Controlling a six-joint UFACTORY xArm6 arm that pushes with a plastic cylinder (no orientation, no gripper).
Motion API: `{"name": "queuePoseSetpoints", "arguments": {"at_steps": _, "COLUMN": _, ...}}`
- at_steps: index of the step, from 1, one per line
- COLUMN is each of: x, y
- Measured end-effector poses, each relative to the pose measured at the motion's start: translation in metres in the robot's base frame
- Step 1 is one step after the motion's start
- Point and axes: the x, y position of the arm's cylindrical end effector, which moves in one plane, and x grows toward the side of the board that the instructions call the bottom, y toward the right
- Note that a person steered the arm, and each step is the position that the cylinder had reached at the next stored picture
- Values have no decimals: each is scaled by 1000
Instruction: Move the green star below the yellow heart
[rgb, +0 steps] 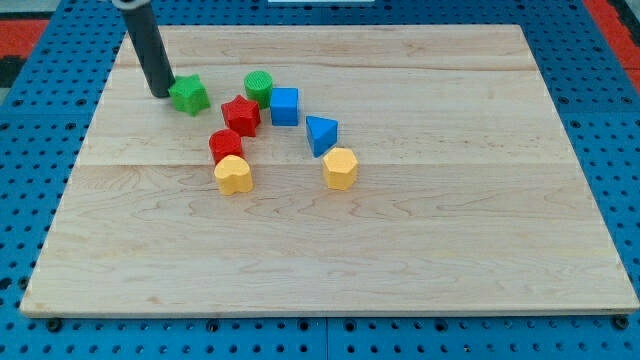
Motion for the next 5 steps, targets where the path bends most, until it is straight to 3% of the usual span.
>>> {"name": "queuePoseSetpoints", "arguments": {"at_steps": 1, "x": -44, "y": -23}}
{"name": "queuePoseSetpoints", "arguments": {"at_steps": 2, "x": -66, "y": 53}}
{"name": "queuePoseSetpoints", "arguments": {"at_steps": 3, "x": -31, "y": 39}}
{"name": "queuePoseSetpoints", "arguments": {"at_steps": 5, "x": 86, "y": 15}}
